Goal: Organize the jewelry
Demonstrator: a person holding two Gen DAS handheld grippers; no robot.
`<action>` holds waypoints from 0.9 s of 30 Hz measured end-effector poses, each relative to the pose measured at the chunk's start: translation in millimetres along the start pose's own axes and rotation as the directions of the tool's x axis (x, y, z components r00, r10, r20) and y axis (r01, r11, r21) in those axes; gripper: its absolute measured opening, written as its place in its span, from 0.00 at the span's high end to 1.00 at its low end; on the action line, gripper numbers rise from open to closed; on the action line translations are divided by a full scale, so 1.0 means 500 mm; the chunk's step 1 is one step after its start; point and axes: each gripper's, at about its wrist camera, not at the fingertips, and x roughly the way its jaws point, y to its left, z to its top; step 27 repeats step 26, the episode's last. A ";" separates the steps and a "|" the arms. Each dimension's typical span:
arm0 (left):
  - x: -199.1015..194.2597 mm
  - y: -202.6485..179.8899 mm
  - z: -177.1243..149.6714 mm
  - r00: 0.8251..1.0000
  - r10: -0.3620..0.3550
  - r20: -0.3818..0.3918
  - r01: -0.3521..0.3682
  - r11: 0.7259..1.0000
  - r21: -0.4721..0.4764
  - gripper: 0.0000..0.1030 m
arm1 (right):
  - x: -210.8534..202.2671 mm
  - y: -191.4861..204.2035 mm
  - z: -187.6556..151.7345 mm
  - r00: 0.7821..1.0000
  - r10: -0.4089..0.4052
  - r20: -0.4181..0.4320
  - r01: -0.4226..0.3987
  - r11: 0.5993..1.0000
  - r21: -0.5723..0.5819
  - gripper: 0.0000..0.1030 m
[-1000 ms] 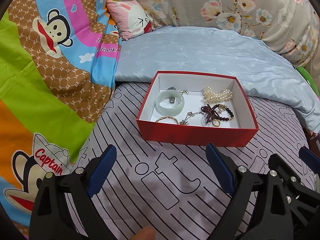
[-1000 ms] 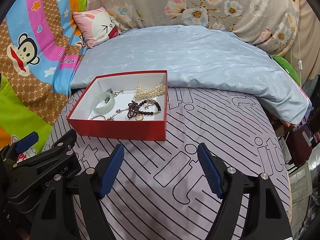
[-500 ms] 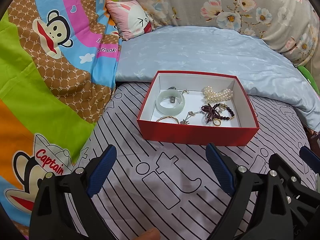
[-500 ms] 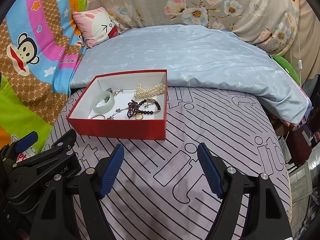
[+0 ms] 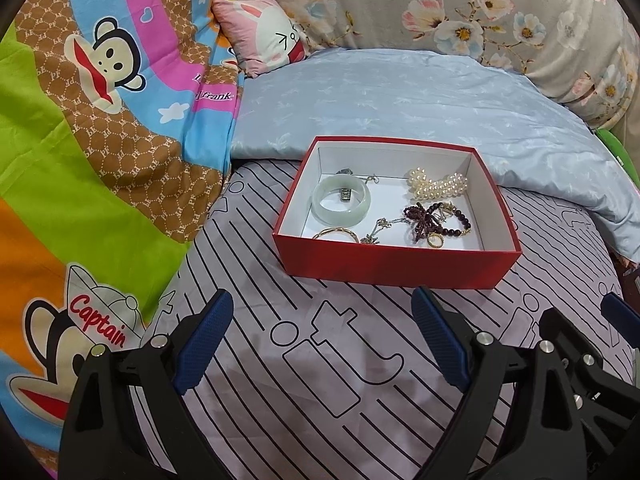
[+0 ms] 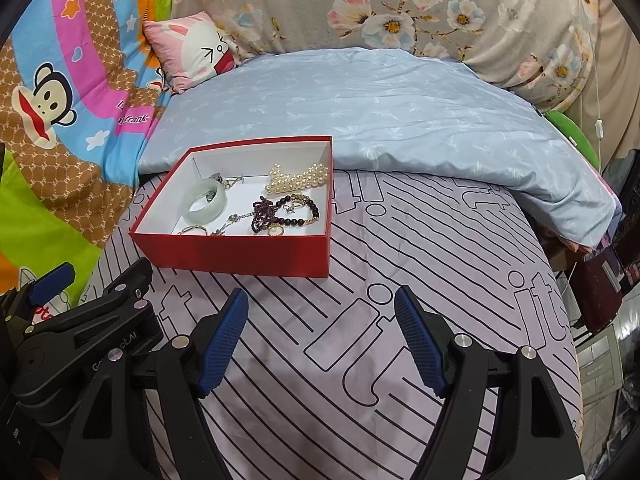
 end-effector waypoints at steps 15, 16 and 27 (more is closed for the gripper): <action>-0.002 0.002 -0.002 1.000 0.013 0.013 -0.013 1.000 0.004 0.15 | 0.003 0.003 0.001 1.000 0.001 -0.001 -0.001 1.000 0.002 0.28; -0.002 0.002 -0.002 1.000 0.012 0.012 -0.012 1.000 0.004 0.15 | 0.004 0.007 0.002 1.000 0.000 0.000 0.000 1.000 0.004 0.28; 0.001 -0.004 -0.001 1.000 0.008 0.009 -0.008 1.000 0.025 0.15 | 0.007 0.007 0.003 1.000 -0.012 -0.002 0.012 1.000 0.013 0.28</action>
